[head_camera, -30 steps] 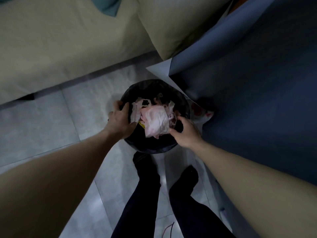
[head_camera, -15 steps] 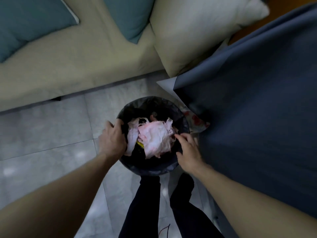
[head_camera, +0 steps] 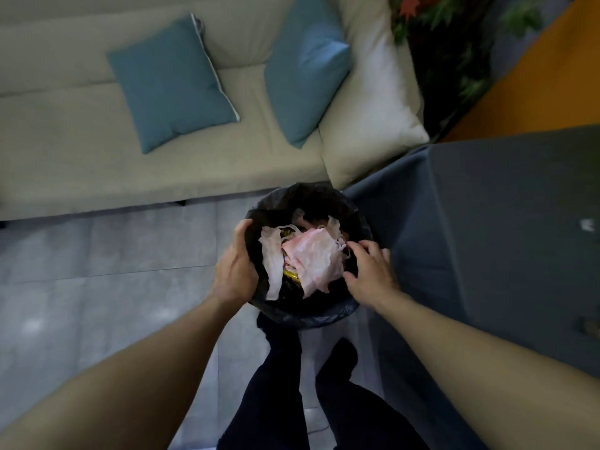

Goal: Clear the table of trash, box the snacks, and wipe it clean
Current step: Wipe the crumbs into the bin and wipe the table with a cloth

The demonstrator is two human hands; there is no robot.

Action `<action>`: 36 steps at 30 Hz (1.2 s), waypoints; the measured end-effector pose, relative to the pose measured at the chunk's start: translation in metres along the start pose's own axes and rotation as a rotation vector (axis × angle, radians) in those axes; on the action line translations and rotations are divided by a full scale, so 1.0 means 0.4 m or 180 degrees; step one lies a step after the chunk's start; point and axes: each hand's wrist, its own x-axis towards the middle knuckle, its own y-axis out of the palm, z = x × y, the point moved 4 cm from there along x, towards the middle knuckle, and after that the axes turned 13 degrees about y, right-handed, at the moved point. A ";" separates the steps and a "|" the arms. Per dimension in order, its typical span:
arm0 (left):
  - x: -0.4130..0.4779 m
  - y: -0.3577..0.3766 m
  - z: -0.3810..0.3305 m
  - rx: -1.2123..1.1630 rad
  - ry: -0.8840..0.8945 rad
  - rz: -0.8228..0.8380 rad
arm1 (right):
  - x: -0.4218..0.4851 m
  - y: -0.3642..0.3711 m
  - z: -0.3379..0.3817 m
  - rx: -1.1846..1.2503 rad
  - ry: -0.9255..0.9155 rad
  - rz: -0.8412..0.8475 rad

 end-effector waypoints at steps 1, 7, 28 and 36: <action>-0.016 -0.024 -0.013 -0.0094 -0.0134 -0.0065 | -0.023 -0.019 0.008 -0.0008 -0.0009 -0.0017; -0.060 -0.122 -0.059 -0.0400 -0.0506 -0.0128 | -0.135 -0.107 0.034 -0.0055 -0.0081 -0.0028; -0.129 -0.106 -0.203 -0.0147 0.0657 0.1085 | -0.402 -0.267 -0.089 0.0768 0.0744 -0.1180; -0.167 -0.014 -0.268 -0.0147 0.0525 0.1681 | -0.524 -0.266 -0.264 0.0866 0.1285 -0.1402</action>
